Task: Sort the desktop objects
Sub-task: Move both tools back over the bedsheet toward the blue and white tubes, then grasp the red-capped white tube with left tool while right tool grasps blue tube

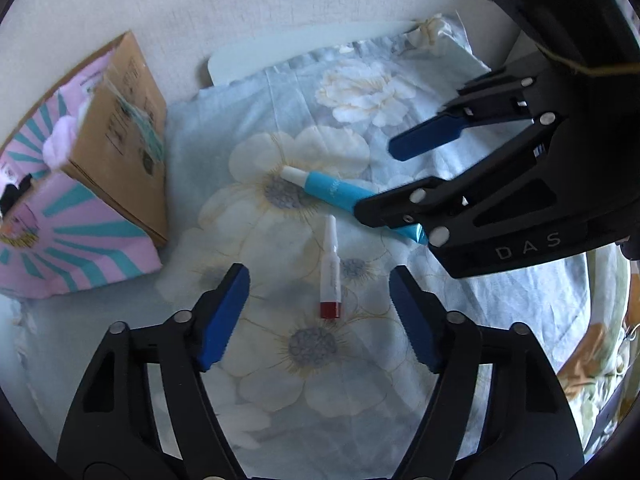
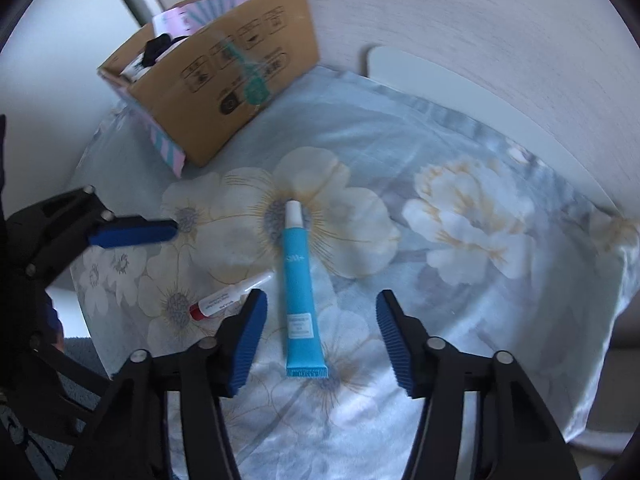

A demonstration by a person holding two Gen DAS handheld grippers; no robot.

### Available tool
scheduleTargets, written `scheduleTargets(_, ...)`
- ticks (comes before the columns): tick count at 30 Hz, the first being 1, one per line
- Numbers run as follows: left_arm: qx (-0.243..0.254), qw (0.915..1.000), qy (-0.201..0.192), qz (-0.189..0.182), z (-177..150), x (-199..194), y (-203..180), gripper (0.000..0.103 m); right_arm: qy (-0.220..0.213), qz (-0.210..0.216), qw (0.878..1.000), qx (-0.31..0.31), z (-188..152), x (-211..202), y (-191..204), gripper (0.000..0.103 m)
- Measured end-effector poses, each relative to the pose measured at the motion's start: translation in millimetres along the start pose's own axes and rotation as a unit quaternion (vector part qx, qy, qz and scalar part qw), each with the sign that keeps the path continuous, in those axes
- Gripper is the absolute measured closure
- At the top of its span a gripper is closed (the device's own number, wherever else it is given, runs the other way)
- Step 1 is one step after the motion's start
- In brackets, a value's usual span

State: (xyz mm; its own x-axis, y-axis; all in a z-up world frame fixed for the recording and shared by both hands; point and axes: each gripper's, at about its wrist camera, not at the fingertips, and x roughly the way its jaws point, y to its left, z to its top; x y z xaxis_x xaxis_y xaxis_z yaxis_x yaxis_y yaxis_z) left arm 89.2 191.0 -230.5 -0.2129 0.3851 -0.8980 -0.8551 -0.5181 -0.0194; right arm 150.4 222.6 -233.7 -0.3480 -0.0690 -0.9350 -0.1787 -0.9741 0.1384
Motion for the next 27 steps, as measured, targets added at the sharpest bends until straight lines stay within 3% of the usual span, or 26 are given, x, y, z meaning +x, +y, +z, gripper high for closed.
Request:
scheduleTargets(4, 0.003, 1.0, 0.005, -0.002, -3, 9, -4, 0.043, -0.008, 0.014, 1.0, -0.017, 1, 8, 4, 0.067)
scheduleTargets(12, -0.01, 0.9999, -0.005, -0.002, 1, 11, 1, 0.046, -0.02, -0.001, 0.997, -0.072, 0, 15, 19, 0.067)
scheduleTargets(17, -0.016, 0.9999, -0.002, 0.0, 2, 12, 6, 0.061, -0.029, -0.019, 0.996, -0.079, -2, 14, 18, 0.085)
scheduleTargets(27, 0.002, 1.0, -0.007, 0.001, 5, 14, 12, 0.086, -0.052, -0.005, 0.998, -0.043, -7, 11, 14, 0.087)
